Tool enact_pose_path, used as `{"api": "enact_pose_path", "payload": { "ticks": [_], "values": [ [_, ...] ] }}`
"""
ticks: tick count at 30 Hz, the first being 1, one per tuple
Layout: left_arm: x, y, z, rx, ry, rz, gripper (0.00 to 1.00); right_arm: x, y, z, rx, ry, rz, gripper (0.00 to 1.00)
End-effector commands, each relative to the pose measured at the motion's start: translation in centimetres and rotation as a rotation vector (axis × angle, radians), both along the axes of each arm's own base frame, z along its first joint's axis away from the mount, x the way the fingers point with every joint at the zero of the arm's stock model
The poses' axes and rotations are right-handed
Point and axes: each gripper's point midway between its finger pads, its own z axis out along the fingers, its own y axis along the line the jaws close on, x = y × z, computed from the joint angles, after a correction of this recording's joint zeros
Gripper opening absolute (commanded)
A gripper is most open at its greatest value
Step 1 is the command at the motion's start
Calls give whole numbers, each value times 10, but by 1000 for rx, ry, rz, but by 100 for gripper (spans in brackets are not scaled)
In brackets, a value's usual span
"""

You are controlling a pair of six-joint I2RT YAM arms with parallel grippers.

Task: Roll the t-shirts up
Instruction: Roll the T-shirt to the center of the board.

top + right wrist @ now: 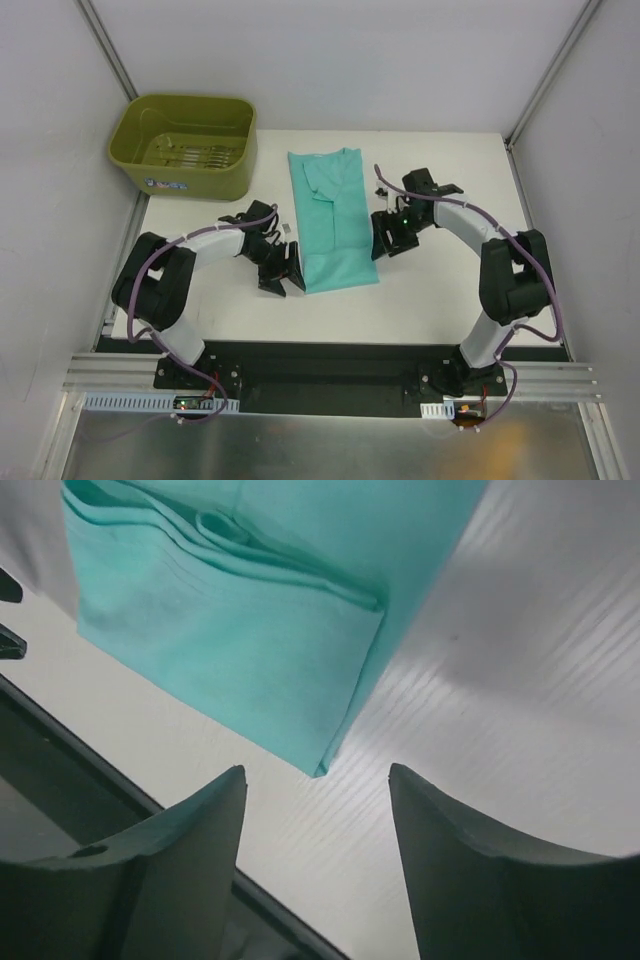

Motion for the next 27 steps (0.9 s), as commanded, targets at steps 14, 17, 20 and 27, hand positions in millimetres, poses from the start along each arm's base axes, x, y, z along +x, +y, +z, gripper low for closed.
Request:
{"api": "enact_pose_path", "payload": {
  "ticks": [14, 17, 20, 27],
  "values": [
    [-17, -33, -43, 31, 190, 62, 59, -44, 6, -52, 140, 456, -272, 55],
    [-16, -32, -47, 48, 202, 74, 57, -53, 5, -58, 135, 525, -303, 53],
    [-16, -33, -50, 54, 208, 74, 53, -61, 3, -64, 118, 570, -317, 53],
    [-10, -35, -55, 69, 211, 72, 43, -67, 2, -77, 98, 629, -358, 53]
  ]
}}
